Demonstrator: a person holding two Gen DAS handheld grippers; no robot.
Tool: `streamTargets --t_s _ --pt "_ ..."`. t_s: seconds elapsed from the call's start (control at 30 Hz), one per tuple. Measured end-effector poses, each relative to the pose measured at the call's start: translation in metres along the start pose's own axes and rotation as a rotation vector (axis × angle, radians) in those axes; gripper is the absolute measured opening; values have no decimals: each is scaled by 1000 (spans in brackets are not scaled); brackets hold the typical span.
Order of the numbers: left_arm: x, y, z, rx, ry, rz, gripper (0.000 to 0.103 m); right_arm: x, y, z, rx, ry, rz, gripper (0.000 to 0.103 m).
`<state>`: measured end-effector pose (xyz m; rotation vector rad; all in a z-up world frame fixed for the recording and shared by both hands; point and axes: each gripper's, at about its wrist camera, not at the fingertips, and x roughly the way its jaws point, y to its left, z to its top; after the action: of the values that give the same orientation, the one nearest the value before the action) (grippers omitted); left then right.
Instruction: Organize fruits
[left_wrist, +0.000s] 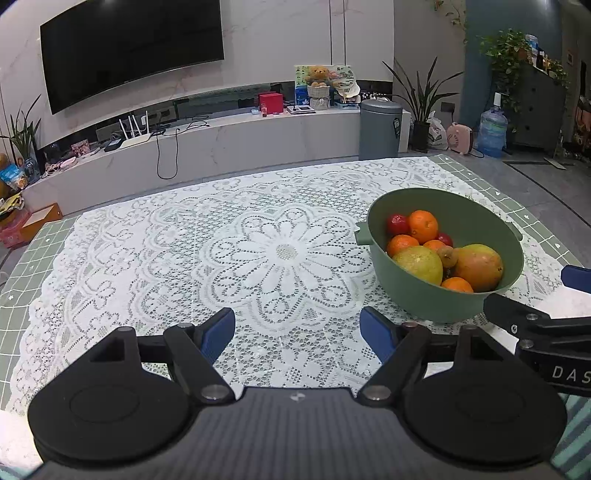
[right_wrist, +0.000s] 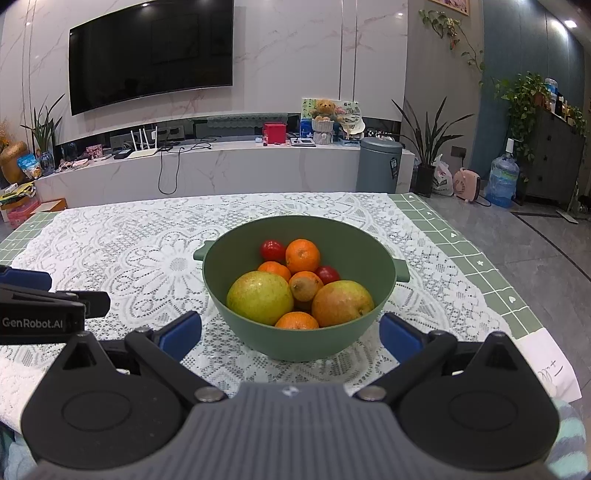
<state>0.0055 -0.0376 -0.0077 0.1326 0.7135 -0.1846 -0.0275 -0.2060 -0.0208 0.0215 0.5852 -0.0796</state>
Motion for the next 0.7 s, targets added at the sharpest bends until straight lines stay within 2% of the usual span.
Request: streamTargets --t_s 0.33,0.5,0.7 --pt "1 -1 -1 7 16 -6 90 1 -1 -2 4 5 0 99" --pt "-2 1 -1 -5 4 -27 90 1 -1 -2 5 3 -1 99" --pt "-5 1 0 -10 -20 -19 90 2 -1 -3 6 4 -1 99"
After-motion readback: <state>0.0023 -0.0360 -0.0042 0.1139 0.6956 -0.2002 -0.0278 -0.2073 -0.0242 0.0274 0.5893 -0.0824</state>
